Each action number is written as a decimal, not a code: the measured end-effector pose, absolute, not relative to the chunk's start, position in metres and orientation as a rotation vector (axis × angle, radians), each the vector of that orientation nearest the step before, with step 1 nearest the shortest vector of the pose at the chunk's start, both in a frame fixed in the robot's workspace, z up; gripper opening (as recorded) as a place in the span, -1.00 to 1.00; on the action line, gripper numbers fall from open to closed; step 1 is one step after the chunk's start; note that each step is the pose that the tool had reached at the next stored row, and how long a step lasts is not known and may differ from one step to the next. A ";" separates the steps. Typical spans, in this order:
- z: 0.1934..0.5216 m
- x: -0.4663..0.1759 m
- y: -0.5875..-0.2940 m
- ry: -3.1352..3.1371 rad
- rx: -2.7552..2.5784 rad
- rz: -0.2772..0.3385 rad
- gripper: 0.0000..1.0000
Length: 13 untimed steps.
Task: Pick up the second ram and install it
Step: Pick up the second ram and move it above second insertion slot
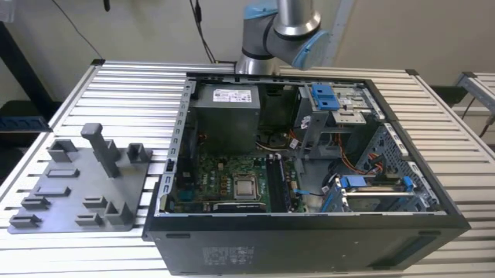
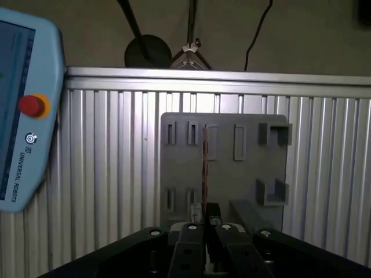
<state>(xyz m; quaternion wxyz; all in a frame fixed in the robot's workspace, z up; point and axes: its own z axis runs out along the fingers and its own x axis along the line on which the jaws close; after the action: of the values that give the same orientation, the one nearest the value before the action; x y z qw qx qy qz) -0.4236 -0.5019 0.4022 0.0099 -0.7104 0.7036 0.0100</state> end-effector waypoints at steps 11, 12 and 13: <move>0.424 -0.424 -0.502 2.196 -2.218 0.031 -0.73; 0.424 -0.424 -0.502 2.196 -2.218 0.031 -0.73; 0.425 -0.424 -0.502 2.197 -2.218 0.031 -0.73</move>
<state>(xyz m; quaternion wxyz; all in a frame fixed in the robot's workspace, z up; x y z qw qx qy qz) -0.4236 -0.5019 0.4251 0.0099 -0.7105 0.7036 0.0100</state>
